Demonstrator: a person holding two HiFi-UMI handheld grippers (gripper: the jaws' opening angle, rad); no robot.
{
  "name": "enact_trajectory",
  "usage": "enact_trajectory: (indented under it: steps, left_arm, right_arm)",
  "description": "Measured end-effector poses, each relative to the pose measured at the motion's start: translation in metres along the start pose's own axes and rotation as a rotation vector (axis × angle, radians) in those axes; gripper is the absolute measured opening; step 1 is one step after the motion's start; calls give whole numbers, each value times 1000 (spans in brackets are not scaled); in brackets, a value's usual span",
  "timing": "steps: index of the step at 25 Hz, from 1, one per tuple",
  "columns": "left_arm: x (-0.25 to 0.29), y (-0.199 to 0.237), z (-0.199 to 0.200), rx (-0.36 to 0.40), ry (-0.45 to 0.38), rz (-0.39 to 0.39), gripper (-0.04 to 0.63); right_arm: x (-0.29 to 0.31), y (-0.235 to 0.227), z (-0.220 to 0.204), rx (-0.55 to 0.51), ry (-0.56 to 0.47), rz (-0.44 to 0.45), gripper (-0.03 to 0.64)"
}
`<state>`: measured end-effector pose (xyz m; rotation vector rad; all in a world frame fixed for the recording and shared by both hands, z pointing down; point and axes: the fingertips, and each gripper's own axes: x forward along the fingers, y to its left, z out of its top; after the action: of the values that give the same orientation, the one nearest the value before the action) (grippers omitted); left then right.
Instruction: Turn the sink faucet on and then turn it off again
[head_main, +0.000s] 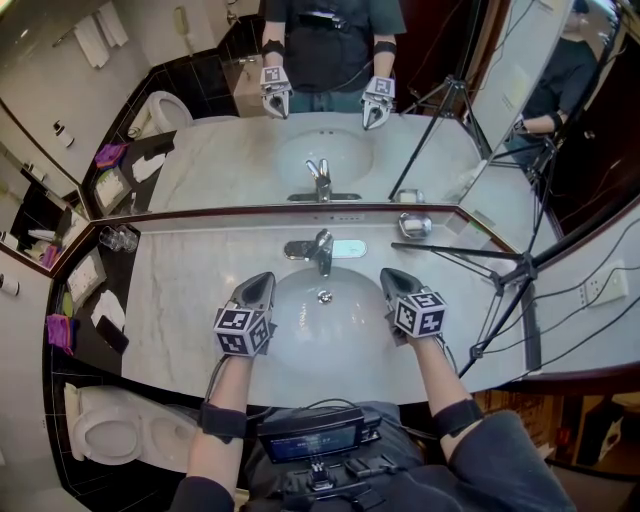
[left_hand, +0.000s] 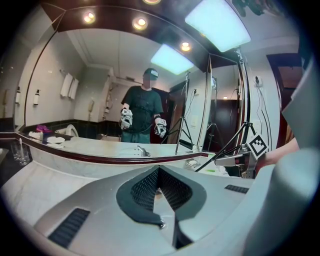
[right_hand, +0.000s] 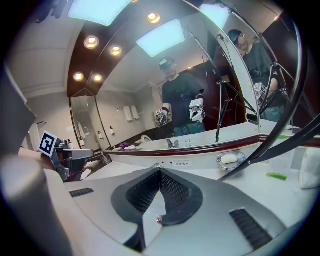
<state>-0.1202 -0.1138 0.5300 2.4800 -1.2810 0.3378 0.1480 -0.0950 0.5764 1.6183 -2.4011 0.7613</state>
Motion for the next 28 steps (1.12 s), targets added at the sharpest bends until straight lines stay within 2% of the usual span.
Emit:
enact_trajectory:
  steps: [7, 14, 19, 22, 24, 28]
  left_arm:
    - [3, 1, 0, 10, 4, 4, -6]
    - [4, 4, -5, 11, 11, 10, -6]
    - [4, 11, -6, 8, 16, 20, -6]
    - [4, 14, -5, 7, 15, 25, -6]
    - [6, 16, -4, 6, 13, 27, -6]
    - [9, 22, -5, 2, 18, 33, -6]
  right_arm:
    - [4, -3, -6, -60, 24, -2, 20]
    - [17, -3, -10, -246, 51, -31, 26]
    - [33, 17, -5, -469, 99, -18, 55]
    - [52, 28, -12, -623, 118, 15, 93]
    - [64, 36, -16, -756, 145, 30, 158]
    - [91, 53, -22, -1041, 191, 56, 213]
